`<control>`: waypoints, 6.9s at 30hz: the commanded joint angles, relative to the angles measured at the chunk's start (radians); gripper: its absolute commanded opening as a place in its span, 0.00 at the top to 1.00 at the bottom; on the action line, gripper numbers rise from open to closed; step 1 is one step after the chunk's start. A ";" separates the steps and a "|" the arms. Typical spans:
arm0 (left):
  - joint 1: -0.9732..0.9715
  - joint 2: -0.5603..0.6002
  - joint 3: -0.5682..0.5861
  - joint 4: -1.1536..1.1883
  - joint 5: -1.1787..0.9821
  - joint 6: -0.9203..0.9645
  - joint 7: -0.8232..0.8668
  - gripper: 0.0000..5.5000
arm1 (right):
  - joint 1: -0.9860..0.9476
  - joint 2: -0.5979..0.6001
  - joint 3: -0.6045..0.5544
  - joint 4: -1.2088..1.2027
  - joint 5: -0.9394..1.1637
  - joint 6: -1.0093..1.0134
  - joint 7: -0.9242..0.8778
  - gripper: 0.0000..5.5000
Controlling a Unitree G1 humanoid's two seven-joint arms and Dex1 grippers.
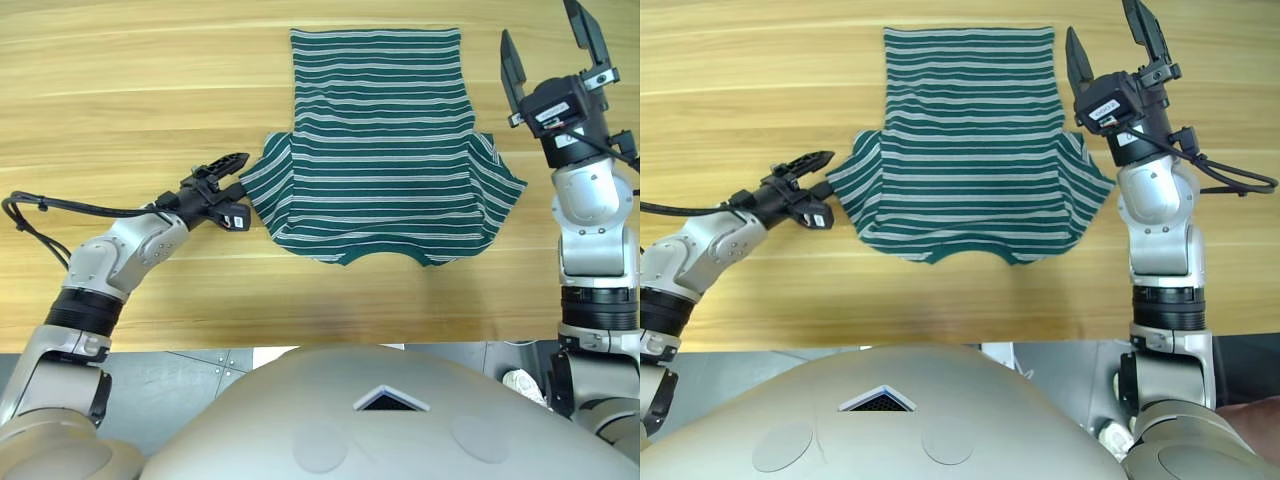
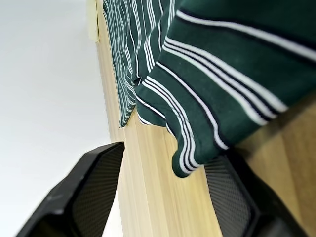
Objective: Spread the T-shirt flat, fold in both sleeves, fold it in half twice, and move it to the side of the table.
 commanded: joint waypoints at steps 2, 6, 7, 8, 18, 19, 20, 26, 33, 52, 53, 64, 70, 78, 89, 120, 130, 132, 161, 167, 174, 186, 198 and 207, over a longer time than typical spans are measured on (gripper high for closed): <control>0.070 0.020 -0.071 0.047 0.025 0.004 -0.064 0.47 | 0.001 0.005 -0.010 0.002 -0.003 0.016 0.002 0.49; 0.066 0.025 -0.074 0.059 0.019 0.012 -0.053 0.60 | -0.003 0.005 -0.008 0.004 -0.003 0.015 0.003 0.49; 0.066 0.024 -0.076 0.060 0.018 0.012 -0.053 0.63 | -0.004 0.005 -0.007 0.005 -0.002 0.015 0.003 0.49; 0.067 0.024 -0.078 0.061 0.017 0.012 -0.052 0.67 | -0.004 0.005 -0.007 0.006 -0.002 0.014 0.003 0.49; 0.070 0.026 -0.087 0.058 0.018 0.027 -0.034 0.89 | -0.004 0.005 -0.002 0.011 -0.001 0.006 0.005 0.49; 0.071 0.025 -0.086 0.053 0.020 0.033 -0.031 0.91 | -0.002 0.006 -0.002 0.012 -0.002 0.005 0.004 0.49; 0.074 0.024 -0.083 0.046 0.020 0.038 -0.027 0.94 | 0.001 0.006 0.000 0.013 -0.003 0.004 0.004 0.49; 0.110 0.024 -0.074 0.001 0.008 0.054 0.006 1.00 | 0.015 0.010 0.010 0.027 -0.003 -0.009 0.006 0.49; 0.155 0.009 -0.051 -0.061 -0.046 0.031 0.058 1.00 | 0.008 0.009 0.016 0.042 0.000 -0.018 0.013 0.49; 0.075 -0.143 -0.004 -0.139 -0.113 0.004 0.138 1.00 | 0.005 0.020 0.041 0.089 -0.020 -0.037 0.007 0.49; 0.064 -0.153 -0.008 -0.134 -0.110 0.005 0.136 1.00 | 0.005 0.021 0.042 0.089 -0.021 -0.036 0.007 0.49; -0.006 -0.237 -0.096 -0.073 -0.087 -0.027 0.104 1.00 | 0.018 0.028 0.051 0.075 -0.024 -0.025 0.012 0.49; -0.011 -0.272 -0.147 -0.016 -0.091 -0.036 0.082 1.00 | 0.014 0.032 0.058 0.071 -0.026 -0.018 0.016 0.49; -0.014 -0.318 -0.134 0.014 -0.174 -0.028 0.054 0.74 | 0.012 0.037 0.068 0.080 -0.030 -0.018 0.013 0.49; 0.099 -0.289 -0.128 -0.062 -0.161 -0.039 0.059 0.57 | 0.254 -0.187 -0.137 -0.022 -0.035 -0.056 0.110 0.49; 0.225 -0.319 0.028 -0.361 -0.187 -0.070 0.122 0.57 | 0.234 -0.318 0.134 0.478 -0.396 -0.073 -0.098 0.49; 0.240 -0.333 0.026 -0.368 -0.171 -0.072 0.113 0.56 | 0.211 -0.332 0.184 0.515 -0.388 -0.092 -0.108 0.74; 0.242 -0.332 0.026 -0.373 -0.171 -0.072 0.108 0.56 | 0.212 -0.334 0.191 0.518 -0.384 -0.094 -0.108 0.82; 0.235 -0.350 0.012 -0.332 -0.139 -0.070 0.143 0.56 | 0.194 -0.222 0.093 0.247 -0.216 -0.073 -0.137 0.99; 0.226 -0.349 -0.002 -0.319 -0.125 -0.068 0.142 0.56 | 0.219 -0.203 0.142 0.181 -0.214 -0.096 -0.066 0.99; 0.221 -0.351 -0.011 -0.308 -0.118 -0.067 0.145 0.56 | 0.214 -0.171 0.207 0.148 -0.230 -0.106 0.002 0.99; 0.215 -0.342 0.003 -0.292 -0.118 -0.065 0.156 0.56 | 0.165 -0.149 0.297 0.229 -0.284 -0.127 0.038 0.87; 0.202 -0.288 0.069 -0.276 -0.126 -0.054 0.161 0.56 | 0.190 -0.197 0.249 0.185 -0.153 -0.211 0.074 0.60; 0.229 0.052 0.219 -0.149 -0.266 -0.111 -0.050 0.56 | 0.304 -0.323 -0.052 0.173 0.086 -0.263 0.131 0.60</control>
